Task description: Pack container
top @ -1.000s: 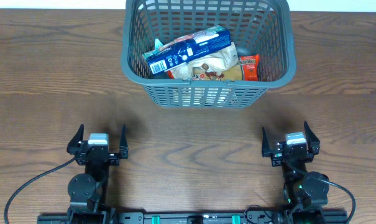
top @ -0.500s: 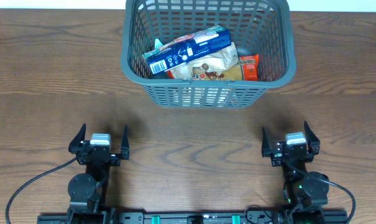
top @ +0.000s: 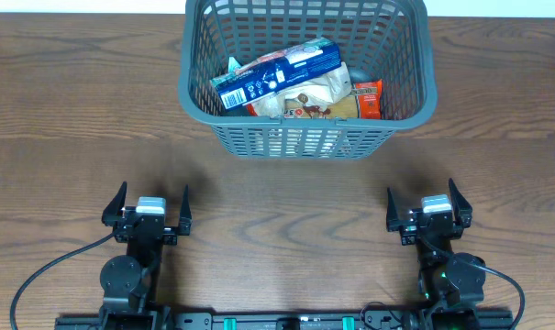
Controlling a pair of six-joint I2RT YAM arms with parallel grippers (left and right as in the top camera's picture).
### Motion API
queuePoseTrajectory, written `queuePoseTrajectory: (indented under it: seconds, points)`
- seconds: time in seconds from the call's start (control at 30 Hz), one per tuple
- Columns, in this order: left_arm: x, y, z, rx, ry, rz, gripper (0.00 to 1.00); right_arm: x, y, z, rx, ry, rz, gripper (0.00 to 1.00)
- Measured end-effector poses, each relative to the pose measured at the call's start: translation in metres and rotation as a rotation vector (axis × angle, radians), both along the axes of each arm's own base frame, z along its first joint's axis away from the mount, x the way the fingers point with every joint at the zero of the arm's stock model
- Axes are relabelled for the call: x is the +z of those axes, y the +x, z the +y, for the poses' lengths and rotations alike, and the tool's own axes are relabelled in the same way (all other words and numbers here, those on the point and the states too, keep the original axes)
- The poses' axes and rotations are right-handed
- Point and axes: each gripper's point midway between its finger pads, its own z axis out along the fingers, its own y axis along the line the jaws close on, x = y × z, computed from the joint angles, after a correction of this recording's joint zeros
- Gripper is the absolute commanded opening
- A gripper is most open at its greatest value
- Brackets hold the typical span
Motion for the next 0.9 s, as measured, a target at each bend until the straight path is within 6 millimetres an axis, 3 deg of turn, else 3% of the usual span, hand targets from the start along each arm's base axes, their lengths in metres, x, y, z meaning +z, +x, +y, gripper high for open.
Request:
queuePoseTrajectory:
  seconds: [0.9]
  points:
    - [0.0, 0.0, -0.0001, 0.02, -0.196, 0.006, 0.99, 0.0, 0.0, 0.0, 0.0, 0.0, 0.0, 0.99]
